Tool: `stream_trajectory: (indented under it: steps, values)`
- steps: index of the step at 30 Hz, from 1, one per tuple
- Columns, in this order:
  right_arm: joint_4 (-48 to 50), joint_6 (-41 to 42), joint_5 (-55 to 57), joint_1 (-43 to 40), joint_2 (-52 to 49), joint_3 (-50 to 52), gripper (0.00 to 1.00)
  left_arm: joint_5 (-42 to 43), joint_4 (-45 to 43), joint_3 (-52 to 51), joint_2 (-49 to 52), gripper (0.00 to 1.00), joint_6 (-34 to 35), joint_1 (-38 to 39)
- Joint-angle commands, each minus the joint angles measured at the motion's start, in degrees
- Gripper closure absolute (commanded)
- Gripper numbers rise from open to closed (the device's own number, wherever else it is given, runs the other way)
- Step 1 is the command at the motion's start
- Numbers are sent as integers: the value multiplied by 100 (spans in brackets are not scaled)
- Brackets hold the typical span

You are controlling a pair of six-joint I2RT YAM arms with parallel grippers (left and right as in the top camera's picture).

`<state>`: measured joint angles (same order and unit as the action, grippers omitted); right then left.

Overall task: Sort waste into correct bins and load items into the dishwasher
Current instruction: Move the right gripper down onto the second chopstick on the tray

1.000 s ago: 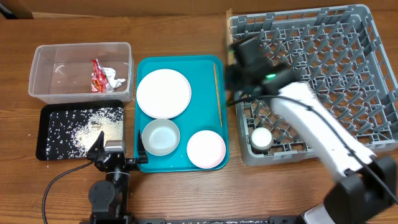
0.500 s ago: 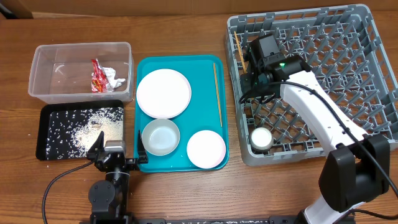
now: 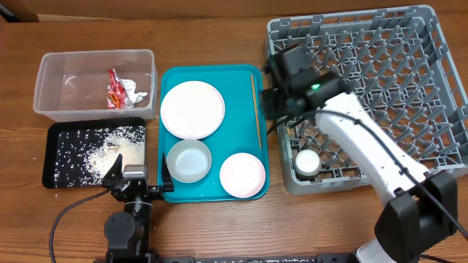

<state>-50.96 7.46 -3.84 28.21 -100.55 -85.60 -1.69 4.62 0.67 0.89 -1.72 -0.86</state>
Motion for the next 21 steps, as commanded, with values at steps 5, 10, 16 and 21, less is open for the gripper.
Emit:
stream_trajectory:
  steps: [5,10,16,21]
  values:
    - [391,855,1633,944,-608,122,62,-15,-39,-39,-63,0,-90,-24]
    - [721,929,1878,953,-1314,122,63,-15,-39,-39,-63,0,-90,-24]
    - [1054,907,1882,944,-1849,122,63,-15,-39,-39,-63,0,-90,-24]
    - [1128,907,1810,901,-1917,122,64,-15,-39,-39,-63,0,-90,-24]
